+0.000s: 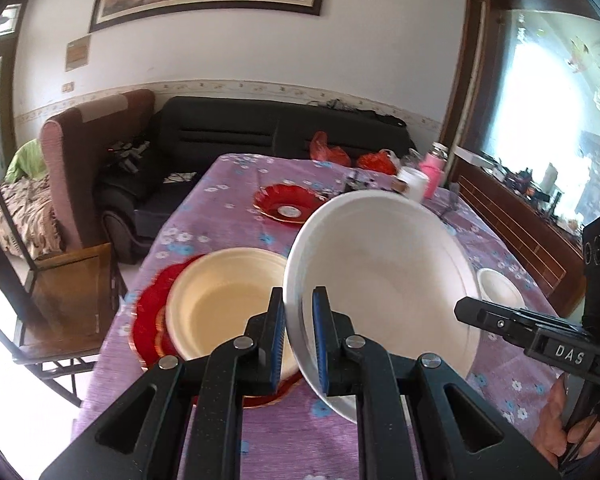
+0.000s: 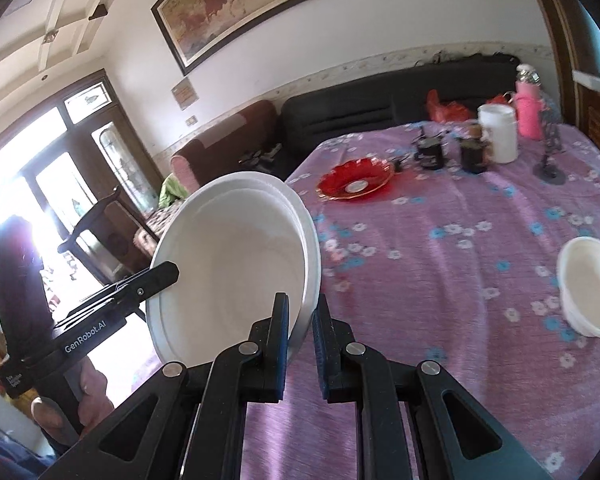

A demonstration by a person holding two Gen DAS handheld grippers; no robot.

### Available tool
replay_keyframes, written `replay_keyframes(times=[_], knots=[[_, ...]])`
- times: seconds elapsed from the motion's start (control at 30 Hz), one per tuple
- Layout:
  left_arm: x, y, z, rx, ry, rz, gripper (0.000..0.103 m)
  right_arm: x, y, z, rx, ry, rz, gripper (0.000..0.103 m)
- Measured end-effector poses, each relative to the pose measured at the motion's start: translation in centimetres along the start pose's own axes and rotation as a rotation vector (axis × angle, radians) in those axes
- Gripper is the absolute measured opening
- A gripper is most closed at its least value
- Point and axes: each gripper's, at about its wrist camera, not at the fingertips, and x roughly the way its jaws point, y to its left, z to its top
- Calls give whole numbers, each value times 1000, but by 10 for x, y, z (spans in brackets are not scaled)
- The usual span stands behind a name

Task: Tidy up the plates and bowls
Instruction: 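Carry the white bowl with both grippers toward the red plate stack, then lower the white bowl onto the beige bowl and open the right gripper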

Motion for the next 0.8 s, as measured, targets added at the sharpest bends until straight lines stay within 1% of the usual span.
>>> replay_keyframes(times=[0.03, 0.1, 0.3, 0.57, 0.8], knots=[[-3, 6, 1, -10, -5, 8, 13, 5, 2, 4, 13, 10, 27, 13], [-5, 15, 3, -28, -11, 19, 13, 12, 8, 10, 9, 13, 41, 13], [-5, 39, 6, -68, -17, 82, 13, 36, 32, 20, -46, 30, 33, 13], [6, 64, 7, -117, 4, 107, 13, 68, 47, 26, -72, 66, 29, 13], [20, 79, 6, -151, 36, 117, 13, 93, 46, 25, -67, 110, 24, 13]])
